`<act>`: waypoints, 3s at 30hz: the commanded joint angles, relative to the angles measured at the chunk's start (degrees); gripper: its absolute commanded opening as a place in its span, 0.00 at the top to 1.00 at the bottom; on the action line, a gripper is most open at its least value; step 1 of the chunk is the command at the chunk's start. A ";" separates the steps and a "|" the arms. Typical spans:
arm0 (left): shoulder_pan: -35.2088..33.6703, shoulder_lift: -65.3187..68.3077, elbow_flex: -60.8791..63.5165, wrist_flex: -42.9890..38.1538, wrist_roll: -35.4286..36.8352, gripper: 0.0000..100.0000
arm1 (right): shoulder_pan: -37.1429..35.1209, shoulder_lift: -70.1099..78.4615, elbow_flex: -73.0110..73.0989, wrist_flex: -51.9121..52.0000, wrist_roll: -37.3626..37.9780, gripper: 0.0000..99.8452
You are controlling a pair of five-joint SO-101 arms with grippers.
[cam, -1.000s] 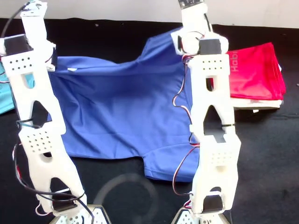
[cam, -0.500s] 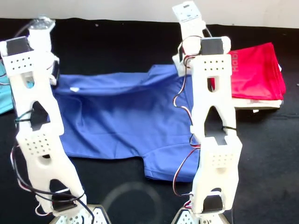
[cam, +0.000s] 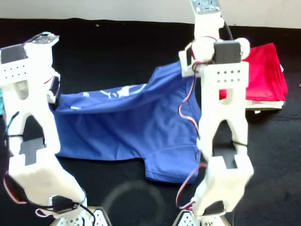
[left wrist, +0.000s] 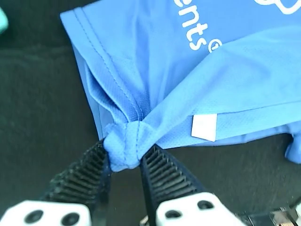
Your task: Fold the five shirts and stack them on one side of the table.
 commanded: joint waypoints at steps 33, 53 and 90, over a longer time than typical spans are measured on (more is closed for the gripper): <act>-4.44 -10.51 38.29 -12.84 -8.79 0.99 | 4.35 -67.38 100.97 -23.16 10.55 0.99; -4.70 -10.59 35.82 -13.27 -8.70 0.90 | 4.26 -69.49 103.96 -23.52 16.44 0.81; 0.04 26.42 -7.52 -17.05 -2.37 0.99 | -3.74 6.11 48.48 -41.01 4.31 0.99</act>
